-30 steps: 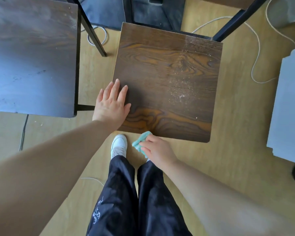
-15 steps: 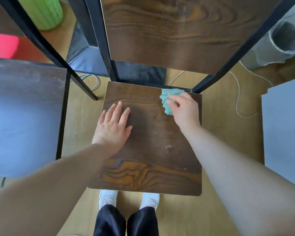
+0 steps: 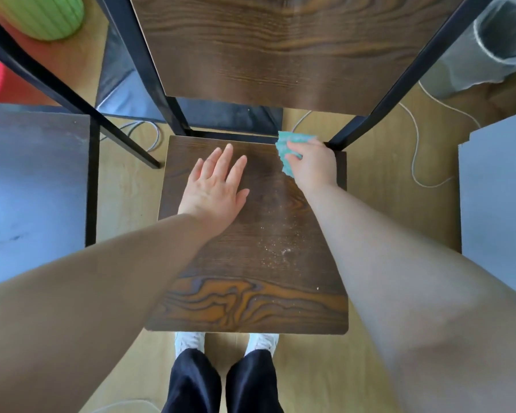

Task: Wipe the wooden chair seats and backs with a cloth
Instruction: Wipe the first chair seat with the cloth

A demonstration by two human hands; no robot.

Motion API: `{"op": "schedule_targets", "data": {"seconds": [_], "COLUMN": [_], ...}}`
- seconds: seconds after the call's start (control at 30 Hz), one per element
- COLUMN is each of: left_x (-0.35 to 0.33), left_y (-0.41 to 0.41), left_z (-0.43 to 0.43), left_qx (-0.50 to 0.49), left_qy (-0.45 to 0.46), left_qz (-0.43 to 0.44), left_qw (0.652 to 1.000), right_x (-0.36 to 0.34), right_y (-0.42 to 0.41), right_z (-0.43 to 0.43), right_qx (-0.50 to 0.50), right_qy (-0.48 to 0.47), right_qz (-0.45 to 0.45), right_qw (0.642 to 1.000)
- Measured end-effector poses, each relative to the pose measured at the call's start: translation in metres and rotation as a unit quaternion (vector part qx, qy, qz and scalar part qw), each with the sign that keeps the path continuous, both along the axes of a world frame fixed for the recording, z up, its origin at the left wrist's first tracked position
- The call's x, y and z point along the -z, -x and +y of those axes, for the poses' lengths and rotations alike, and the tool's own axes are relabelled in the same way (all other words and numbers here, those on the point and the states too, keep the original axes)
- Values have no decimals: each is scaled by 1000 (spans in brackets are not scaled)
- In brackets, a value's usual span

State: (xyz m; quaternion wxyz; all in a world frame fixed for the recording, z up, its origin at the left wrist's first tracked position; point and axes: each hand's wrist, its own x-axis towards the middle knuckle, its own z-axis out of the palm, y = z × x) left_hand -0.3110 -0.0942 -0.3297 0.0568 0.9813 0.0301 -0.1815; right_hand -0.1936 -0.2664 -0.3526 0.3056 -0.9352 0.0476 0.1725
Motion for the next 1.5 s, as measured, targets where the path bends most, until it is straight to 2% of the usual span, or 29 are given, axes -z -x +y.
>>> {"op": "schedule_targets", "data": {"seconds": [0.2,0.37,0.63,1.03,1.17,1.23,1.33,1.5], "left_x": [-2,-1,-2,-11,-19,-22,-26,-31], "left_y": [33,78,146,200,197,190,168,111], "left_z": [-7,-8,-12,-25,-28,-28,-30,-38], "left_qx": [4,7,-10,-9,-13,-14,-19,-15], "left_qy": [-2,4,12,8,10,4,0,1], "left_qz": [17,36,41,52,40,32,21,-1], "left_qw": [1000,999,999,999,999,999,1000,1000], "right_x": [0,9,5,-5,-11,-18,-30,-38], "right_y": [61,123,214,309,321,319,290,180], "right_z": [-2,-20,-34,-44,-46,-51,-61,-72], "right_qx": [-107,-199,-248,-300,-350,-320,-205,-85], "right_qy": [36,24,-10,-30,-24,-48,-116,-87], "right_qz": [-27,-77,-86,6,70,78,28,-47], "right_qw": [993,977,965,954,934,943,971,991]}}
